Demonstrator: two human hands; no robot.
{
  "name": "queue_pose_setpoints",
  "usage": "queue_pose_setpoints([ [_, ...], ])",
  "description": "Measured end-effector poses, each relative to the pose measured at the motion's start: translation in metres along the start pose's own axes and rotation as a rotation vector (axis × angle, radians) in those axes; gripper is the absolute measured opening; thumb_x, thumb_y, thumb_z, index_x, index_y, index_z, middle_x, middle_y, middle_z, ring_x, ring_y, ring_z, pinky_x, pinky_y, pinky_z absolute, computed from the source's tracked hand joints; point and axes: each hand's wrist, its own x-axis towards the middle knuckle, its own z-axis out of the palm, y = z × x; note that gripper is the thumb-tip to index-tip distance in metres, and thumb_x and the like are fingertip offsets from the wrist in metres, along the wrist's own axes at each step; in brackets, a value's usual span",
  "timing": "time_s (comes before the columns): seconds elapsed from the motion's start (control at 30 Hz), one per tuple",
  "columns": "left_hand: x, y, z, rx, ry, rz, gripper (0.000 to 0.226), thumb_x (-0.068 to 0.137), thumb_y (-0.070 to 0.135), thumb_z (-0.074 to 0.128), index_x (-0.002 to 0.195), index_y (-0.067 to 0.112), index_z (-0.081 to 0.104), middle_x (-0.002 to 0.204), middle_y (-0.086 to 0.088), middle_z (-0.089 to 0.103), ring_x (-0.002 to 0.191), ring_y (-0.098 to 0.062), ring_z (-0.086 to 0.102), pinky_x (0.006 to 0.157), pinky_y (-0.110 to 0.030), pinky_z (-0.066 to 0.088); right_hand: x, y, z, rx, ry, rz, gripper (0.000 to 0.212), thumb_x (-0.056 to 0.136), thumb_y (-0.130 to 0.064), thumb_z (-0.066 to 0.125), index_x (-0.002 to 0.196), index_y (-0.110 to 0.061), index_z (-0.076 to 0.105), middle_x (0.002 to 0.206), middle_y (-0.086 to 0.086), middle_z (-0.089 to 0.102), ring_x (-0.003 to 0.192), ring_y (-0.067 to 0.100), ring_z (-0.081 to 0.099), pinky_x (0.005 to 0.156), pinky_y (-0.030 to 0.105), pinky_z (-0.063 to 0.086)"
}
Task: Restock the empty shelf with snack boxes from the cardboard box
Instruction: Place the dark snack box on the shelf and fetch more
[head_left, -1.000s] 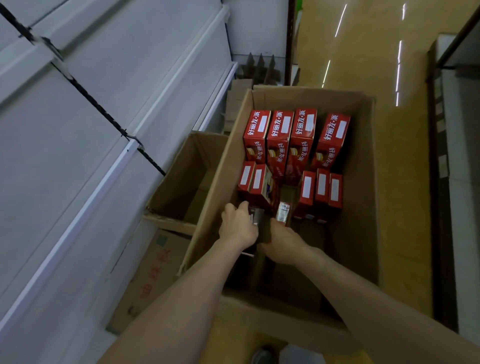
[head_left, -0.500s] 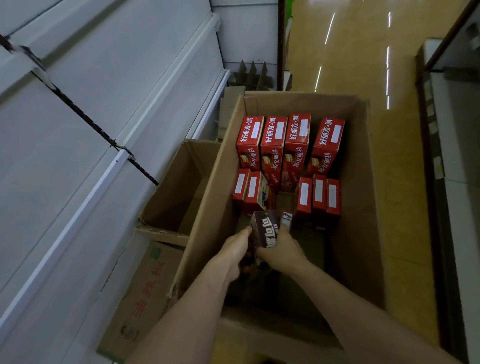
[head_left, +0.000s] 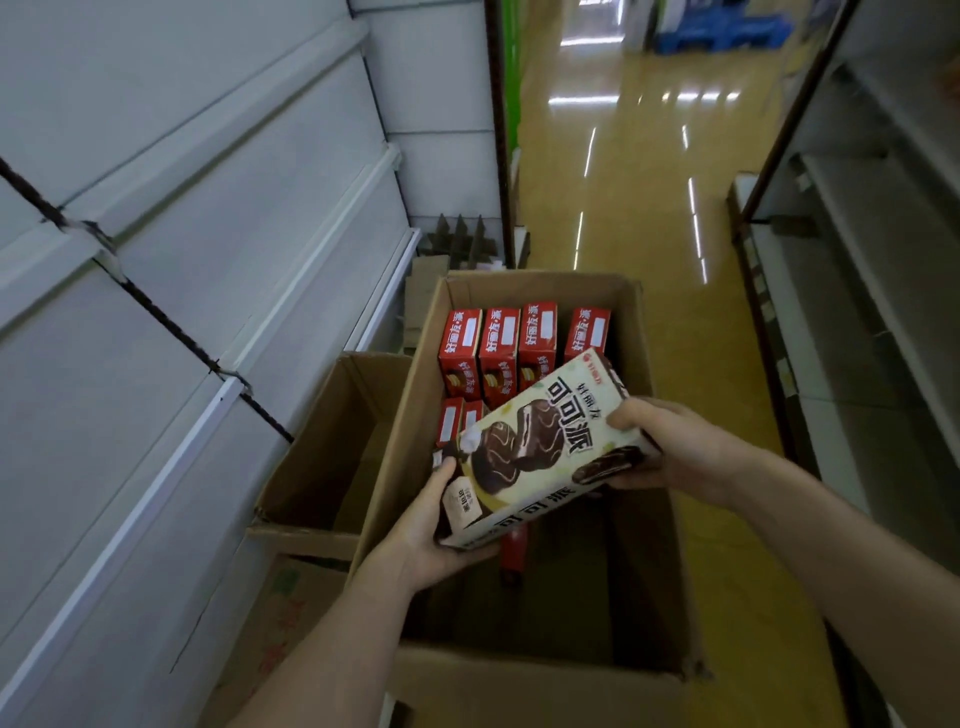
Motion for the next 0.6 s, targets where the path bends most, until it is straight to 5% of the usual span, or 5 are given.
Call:
queue_pose_setpoints([
  [0.1, -0.023, 0.013, 0.021, 0.011, -0.037, 0.129, 0.037, 0.089, 0.040, 0.064, 0.113, 0.013, 0.066, 0.105, -0.019, 0.070, 0.106, -0.034, 0.062, 0.088, -0.050, 0.051, -0.022, -0.005, -0.014, 0.060, 0.106, -0.009, 0.030, 0.090, -0.017, 0.056, 0.119, -0.010, 0.054, 0.101, 0.013, 0.073, 0.095, 0.026, 0.067, 0.072, 0.037, 0.057],
  [0.23, -0.047, 0.035, 0.042, 0.144, -0.086, 0.291, 0.038, 0.086, 0.034, 0.069, 0.119, 0.017, 0.062, 0.103, -0.012, 0.073, 0.106, -0.029, 0.064, 0.088, -0.046, 0.052, -0.054, -0.008, -0.022, 0.065, 0.251, -0.054, 0.028, 0.092, -0.030, 0.059, 0.110, -0.010, 0.056, 0.090, 0.009, 0.075, 0.094, 0.026, 0.070, 0.083, 0.042, 0.058],
  [0.43, -0.092, 0.068, 0.087, 0.343, -0.199, 0.452, 0.042, 0.082, 0.037, 0.071, 0.119, 0.017, 0.064, 0.106, -0.010, 0.073, 0.106, -0.027, 0.064, 0.089, -0.046, 0.052, -0.112, -0.024, -0.030, 0.093, 0.463, -0.201, 0.036, 0.091, -0.049, 0.056, 0.097, -0.013, 0.058, 0.080, 0.003, 0.075, 0.074, 0.016, 0.071, 0.061, 0.031, 0.058],
  [0.6, -0.135, 0.078, 0.139, 0.465, -0.293, 0.562, 0.040, 0.085, 0.039, 0.069, 0.118, 0.016, 0.064, 0.097, -0.007, 0.073, 0.088, -0.022, 0.067, 0.070, -0.038, 0.055, -0.168, -0.028, -0.048, 0.083, 0.617, -0.299, 0.043, 0.092, -0.054, 0.052, 0.097, -0.013, 0.059, 0.092, 0.006, 0.073, 0.084, 0.023, 0.071, 0.073, 0.039, 0.060],
])
